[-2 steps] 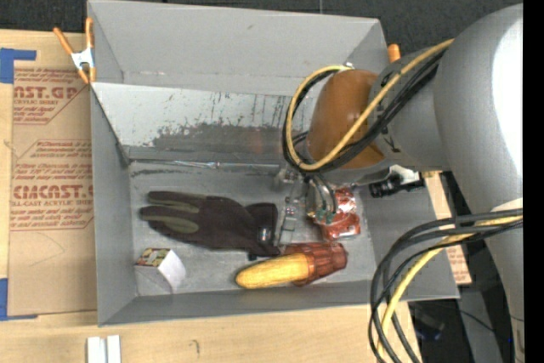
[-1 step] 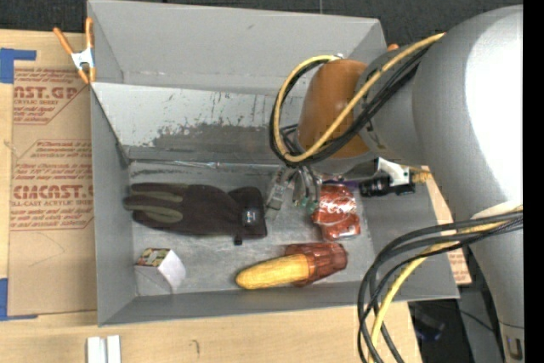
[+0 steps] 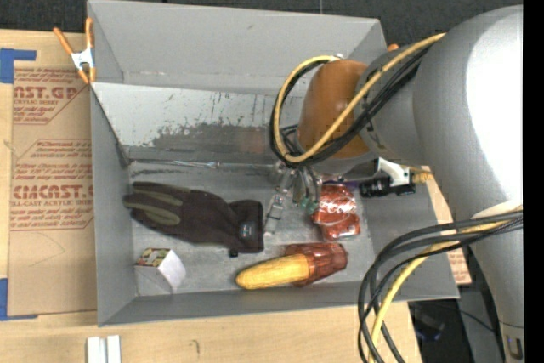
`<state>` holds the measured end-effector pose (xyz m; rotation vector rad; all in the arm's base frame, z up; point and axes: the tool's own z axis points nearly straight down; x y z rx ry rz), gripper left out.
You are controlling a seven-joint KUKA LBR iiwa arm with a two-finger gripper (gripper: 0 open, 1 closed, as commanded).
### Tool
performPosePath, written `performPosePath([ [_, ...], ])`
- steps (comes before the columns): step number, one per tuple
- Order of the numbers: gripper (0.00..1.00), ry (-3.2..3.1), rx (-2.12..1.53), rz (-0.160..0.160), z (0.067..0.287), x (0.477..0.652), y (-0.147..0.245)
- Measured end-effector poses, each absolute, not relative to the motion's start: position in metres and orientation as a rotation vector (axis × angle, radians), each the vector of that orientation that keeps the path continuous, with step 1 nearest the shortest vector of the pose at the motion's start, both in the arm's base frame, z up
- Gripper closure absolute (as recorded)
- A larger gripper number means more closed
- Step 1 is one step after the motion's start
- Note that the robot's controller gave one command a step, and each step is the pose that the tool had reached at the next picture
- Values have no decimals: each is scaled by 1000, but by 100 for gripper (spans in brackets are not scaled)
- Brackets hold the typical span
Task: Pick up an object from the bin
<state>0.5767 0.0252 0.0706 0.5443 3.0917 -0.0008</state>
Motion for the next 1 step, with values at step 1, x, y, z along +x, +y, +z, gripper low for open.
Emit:
performPosePath([
  [1, 0, 3092, 545, -1, 71, 577, 25],
])
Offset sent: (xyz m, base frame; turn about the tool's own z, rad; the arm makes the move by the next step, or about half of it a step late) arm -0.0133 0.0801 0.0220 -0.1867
